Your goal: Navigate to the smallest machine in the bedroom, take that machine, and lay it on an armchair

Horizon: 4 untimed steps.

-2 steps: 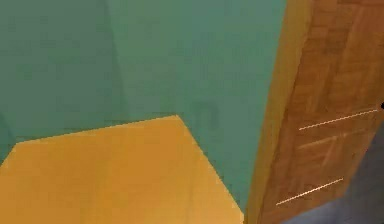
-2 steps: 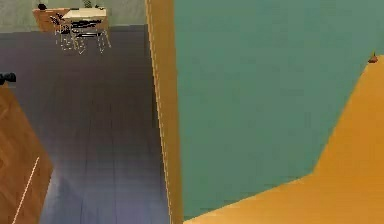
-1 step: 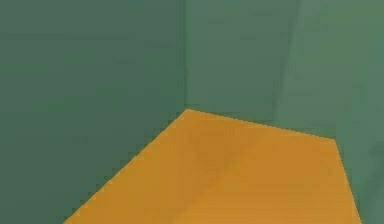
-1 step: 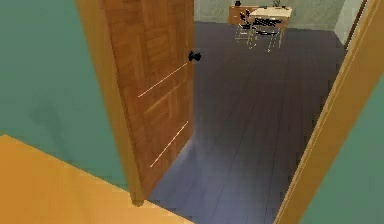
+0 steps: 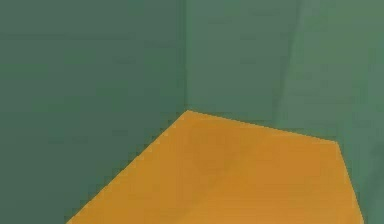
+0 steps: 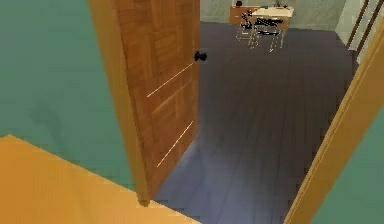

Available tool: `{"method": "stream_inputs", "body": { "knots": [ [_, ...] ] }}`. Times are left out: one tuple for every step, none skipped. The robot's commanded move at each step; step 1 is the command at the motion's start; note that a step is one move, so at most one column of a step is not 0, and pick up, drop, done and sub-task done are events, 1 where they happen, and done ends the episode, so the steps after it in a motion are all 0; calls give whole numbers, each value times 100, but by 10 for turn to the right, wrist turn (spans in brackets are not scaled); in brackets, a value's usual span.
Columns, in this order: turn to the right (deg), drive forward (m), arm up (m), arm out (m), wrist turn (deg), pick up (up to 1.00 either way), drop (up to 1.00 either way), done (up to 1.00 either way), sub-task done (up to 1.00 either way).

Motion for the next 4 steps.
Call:
{"method": "stream_inputs", "body": {
  "knots": [
    [450, 0, 0, 0, 0, 0, 0, 0, 0],
    [450, 0, 0, 0, 0, 0, 0, 0, 0],
    [180, 0, 0, 0, 0, 0, 0, 0, 0],
    [0, 100, 0, 0, 0, 0, 0, 0, 0]
  ]
}}
